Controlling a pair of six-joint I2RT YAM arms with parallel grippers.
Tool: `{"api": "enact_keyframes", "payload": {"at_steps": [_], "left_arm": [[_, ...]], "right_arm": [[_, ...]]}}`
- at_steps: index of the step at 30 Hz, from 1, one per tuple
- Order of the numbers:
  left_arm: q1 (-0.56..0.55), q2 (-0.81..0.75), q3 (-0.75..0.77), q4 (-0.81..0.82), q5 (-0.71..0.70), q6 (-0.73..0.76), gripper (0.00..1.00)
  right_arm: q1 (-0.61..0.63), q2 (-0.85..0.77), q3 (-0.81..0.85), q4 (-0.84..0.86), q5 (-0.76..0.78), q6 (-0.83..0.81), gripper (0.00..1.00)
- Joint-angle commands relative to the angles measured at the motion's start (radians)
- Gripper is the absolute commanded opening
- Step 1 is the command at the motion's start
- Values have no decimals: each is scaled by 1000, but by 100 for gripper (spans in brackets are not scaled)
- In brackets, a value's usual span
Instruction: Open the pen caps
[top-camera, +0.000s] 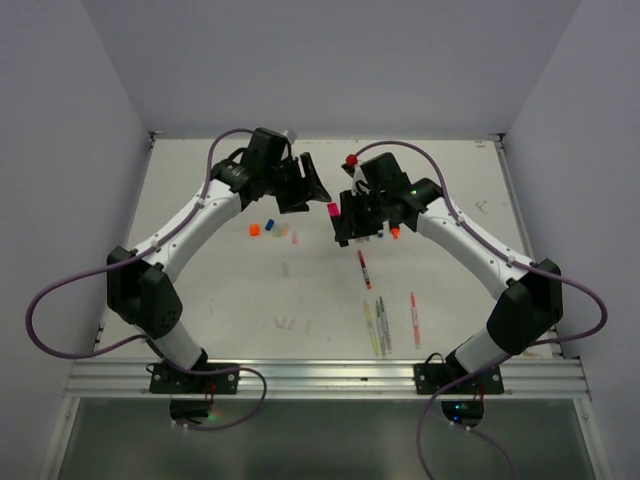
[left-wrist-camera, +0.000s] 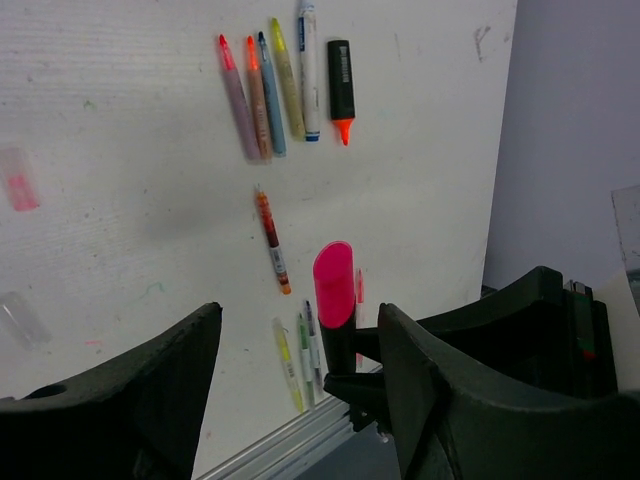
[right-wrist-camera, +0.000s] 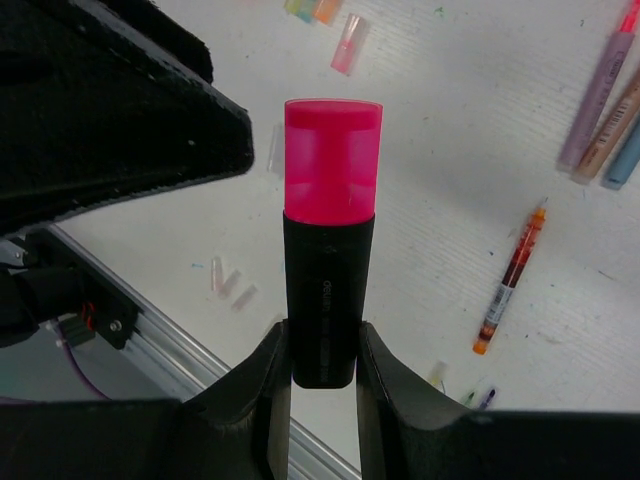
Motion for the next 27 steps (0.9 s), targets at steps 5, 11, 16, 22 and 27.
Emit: {"api": "enact_keyframes", "payload": {"at_steps": [5,11,16,22,27], "left_arm": [[-44,35,46,17,4,-45,67],[-49,58,58,34,-8,-56,63],[-50,89,70,58,7,-71,56],[-52,99,75,77,12,-72,27],[-60,98,67,84,26,-77,0]], "right_arm": [[13,-37,27,26,-62,21,0],[13,-41,47,21,-82,34,0],[14,-40,47,32,-102,44,0],[16,-40,46,38,-106,44,0],[16,-26,67,50,-99,58,0]]}}
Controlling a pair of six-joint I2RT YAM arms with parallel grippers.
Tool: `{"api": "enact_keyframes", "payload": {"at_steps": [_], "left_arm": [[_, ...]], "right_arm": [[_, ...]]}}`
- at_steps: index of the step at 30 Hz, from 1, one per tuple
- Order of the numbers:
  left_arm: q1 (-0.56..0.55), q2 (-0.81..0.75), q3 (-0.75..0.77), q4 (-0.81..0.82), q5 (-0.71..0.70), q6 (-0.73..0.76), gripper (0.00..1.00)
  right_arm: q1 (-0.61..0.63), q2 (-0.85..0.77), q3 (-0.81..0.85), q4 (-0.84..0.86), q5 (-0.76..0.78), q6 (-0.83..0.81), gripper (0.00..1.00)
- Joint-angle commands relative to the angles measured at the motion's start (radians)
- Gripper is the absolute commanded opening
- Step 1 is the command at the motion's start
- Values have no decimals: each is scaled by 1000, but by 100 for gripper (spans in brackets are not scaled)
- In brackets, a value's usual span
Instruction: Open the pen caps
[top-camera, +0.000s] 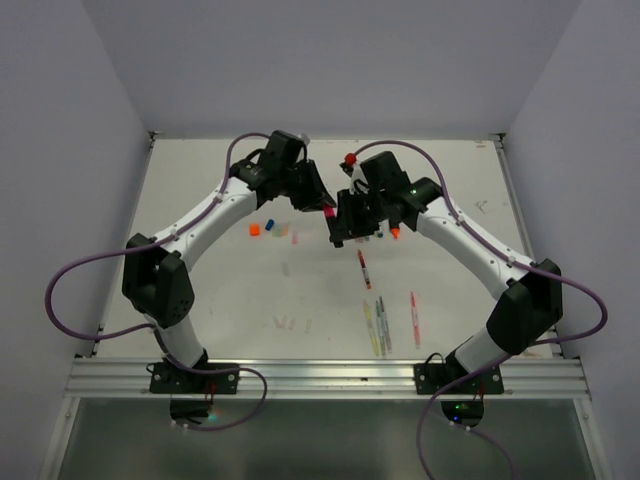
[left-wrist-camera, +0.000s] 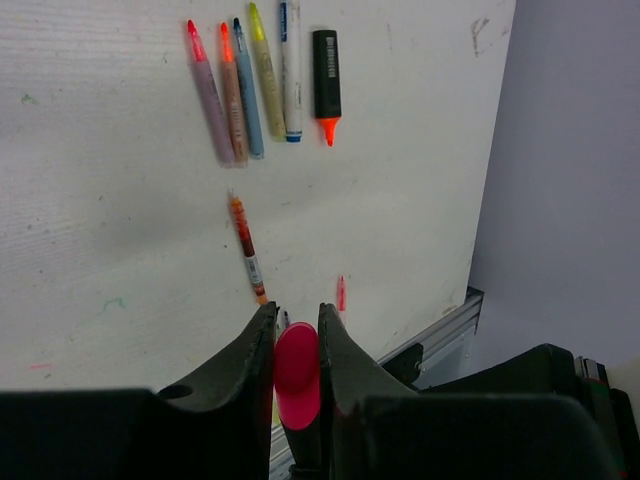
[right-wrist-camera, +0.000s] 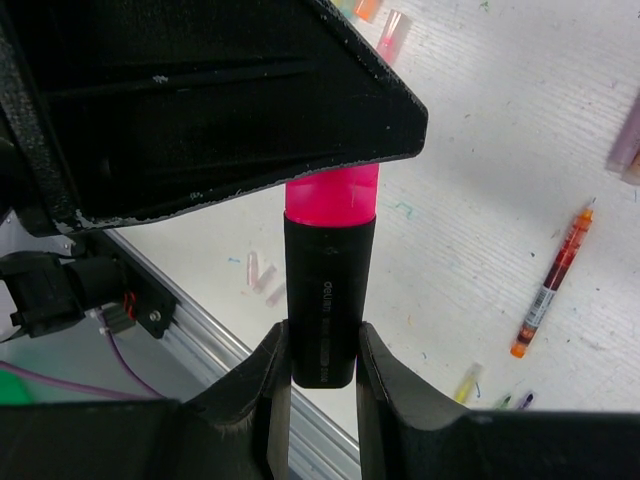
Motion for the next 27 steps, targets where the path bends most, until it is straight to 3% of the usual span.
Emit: {"api": "enact_keyframes", "payload": {"at_steps": [1,3,7,12,15,16,17,22,27], "left_arm": [[-10,-1,30,36,20,-5,0],[-13,-5,24,39,20,-4,0],[-13,-28,1,54,9,-16,0],[-13,-42,-2,77,5,-34,0],[-12,-42,7,83,-3,-51,0],[-12,-41,9,88,2,-57,0],[-12,-38,15,88,2,-62,0],[14,43,123,45,-14,-41,0],[136,183,298,38,-32,80,0]], "right_arm": [[5,-15,67,35,-14,20,0],[5,-5,92,38,-5,30,0],[5,26,128,51,-16,38,30],[5,61,138,51,-37,36,33],[7,63,109,68,-42,44,25],[7,63,92,75,-37,44,5],[7,64,84,77,-39,41,0],[31,45,28,34,-48,47,0],[116,-66,-152,60,-85,105,0]]}}
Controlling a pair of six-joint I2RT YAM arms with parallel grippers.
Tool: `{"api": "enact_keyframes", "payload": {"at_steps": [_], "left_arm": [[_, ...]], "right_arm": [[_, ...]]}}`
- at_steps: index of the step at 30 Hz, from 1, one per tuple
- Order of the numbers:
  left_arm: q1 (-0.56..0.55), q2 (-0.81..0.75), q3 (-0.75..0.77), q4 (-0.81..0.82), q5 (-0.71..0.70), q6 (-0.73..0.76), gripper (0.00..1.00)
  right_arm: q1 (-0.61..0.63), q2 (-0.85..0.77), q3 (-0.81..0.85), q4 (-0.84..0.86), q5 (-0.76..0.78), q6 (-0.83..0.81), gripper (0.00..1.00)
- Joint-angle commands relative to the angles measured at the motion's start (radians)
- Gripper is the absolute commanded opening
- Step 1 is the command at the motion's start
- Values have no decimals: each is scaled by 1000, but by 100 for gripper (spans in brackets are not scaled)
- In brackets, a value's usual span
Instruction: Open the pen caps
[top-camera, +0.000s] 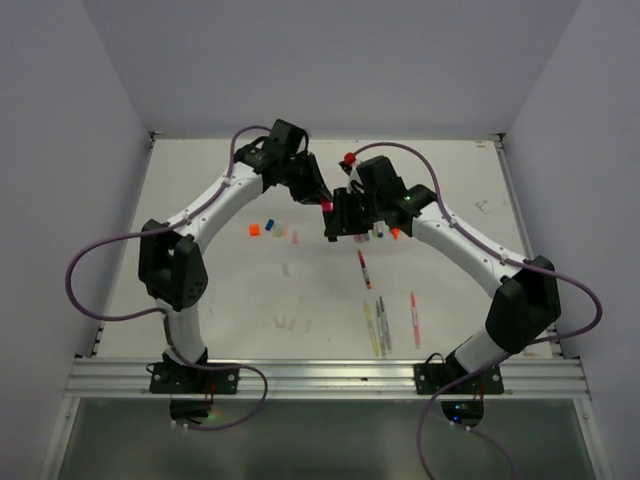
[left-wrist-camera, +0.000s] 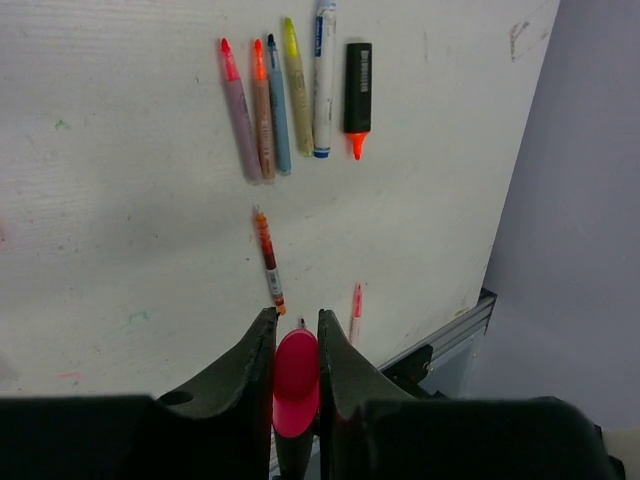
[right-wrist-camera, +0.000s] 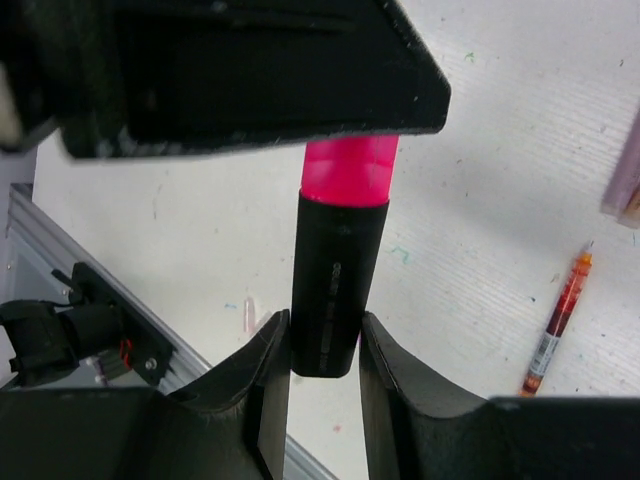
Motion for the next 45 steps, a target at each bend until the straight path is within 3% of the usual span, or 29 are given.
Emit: {"api": "enact_keyframes", "payload": {"at_steps": [1,4,8,11,16,20,23,24,25,27,28,31,34,45], "left_arm": [[101,77,166,124,-36,58,0],[127,85,197,98,-51,78,0],[135,36,71,174,-36,40,0],[143,16,57,170,-65,22,0],[177,19,139,72,-153,-4,0],[207,19,128,97,-107,-8,0],[206,-19,26,197,-24,-4,0],[206,-57,-7,222,6,3,0],[206,-74,-40,239,45,9,0],[206,-130,-126,291,99,16,0],[206,-147,-156,306,152,8,0],[204,-216,-266,380,234,-36,0],[200,-266,-305,389,249,-58,0],[174,-303,-286,306,205,-72,0]], "right_arm": [[101,-111,-160,-39,-120,61,0],[101,-144,-168,-67,-100,44,0],[101,-115,-116,-95,-90,20,0],[115,-107,-126,-100,-109,19,0],[165,-136,-192,-118,-55,-2,0],[190,-159,-194,-129,-8,-17,0],[115,-211,-136,-111,6,-28,0],[78,-222,-119,-89,-15,-22,28],[40,-222,-82,-77,-78,-25,43],[-80,-168,-35,-75,-176,-57,54],[-104,-141,28,-78,-248,-82,56],[-120,-12,179,-113,-276,-175,61],[-117,97,288,-118,-343,-191,64],[-39,152,297,-11,-298,-128,65]]}}
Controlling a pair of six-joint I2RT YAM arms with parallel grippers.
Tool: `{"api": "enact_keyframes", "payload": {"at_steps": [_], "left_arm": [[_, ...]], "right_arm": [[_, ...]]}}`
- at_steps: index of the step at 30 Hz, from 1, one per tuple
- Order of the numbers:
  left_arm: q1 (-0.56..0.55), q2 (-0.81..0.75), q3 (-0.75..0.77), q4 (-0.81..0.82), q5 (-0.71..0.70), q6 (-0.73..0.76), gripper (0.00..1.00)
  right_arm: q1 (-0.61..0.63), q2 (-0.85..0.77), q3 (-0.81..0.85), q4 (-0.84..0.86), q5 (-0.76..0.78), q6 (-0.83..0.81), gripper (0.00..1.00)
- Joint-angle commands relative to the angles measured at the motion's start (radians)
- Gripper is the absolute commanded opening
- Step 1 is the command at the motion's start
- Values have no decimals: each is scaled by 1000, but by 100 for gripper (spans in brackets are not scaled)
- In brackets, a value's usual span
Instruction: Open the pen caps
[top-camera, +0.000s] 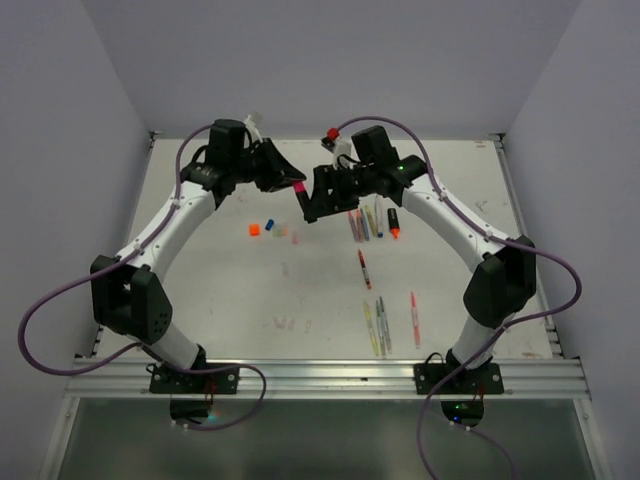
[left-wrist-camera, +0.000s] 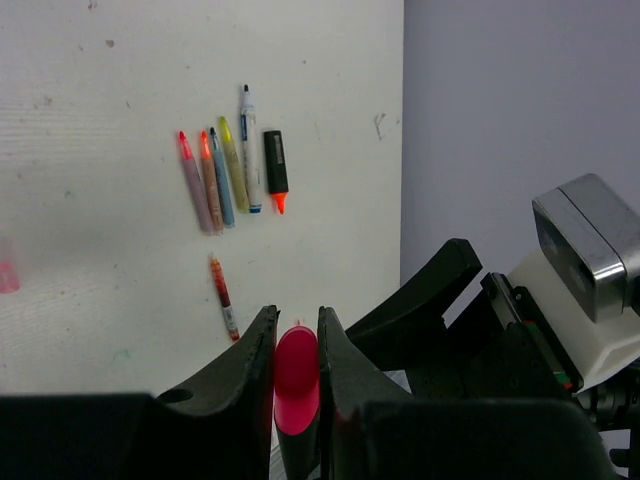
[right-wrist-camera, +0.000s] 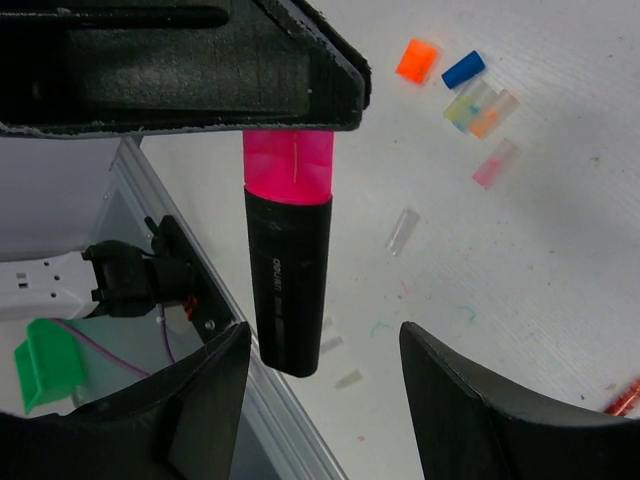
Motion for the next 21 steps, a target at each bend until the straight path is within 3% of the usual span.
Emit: {"api": "enact_keyframes", "payload": {"at_steps": [1,5,8,9,11,12,17,19,20,21], "left_arm": [[-29,-21,19,-12,7,-31,0],[-41,-11,25,-38,-10,-35,0],[-47,-11,37,-38,-13,-49,0],[-49,-9,46,-43,-16,-51,0],[-53,3,71,-79,-25,-51,0],[-53,8,90,-90,-27,-49,0],[-55,16,98,-110,-25,-32,0],[-62,11,86,-113,-37,-23,8],[-70,3,82,-113,-48,-18,18],[-84,-3,74,-109,-66,-17,23]], "right_arm": [[30,-23,22,43,10,5,64],[53,-38,22,51,62,19,63],[66,-14,50,14,105,22,57],[69,-6,65,-7,112,10,39],[86,0,68,-19,155,8,20],[92,0,67,-22,161,10,1],[111,-14,35,-7,194,32,0],[111,-6,48,-18,185,42,0],[109,-3,51,-13,178,60,0],[109,2,62,-4,169,71,0]]}}
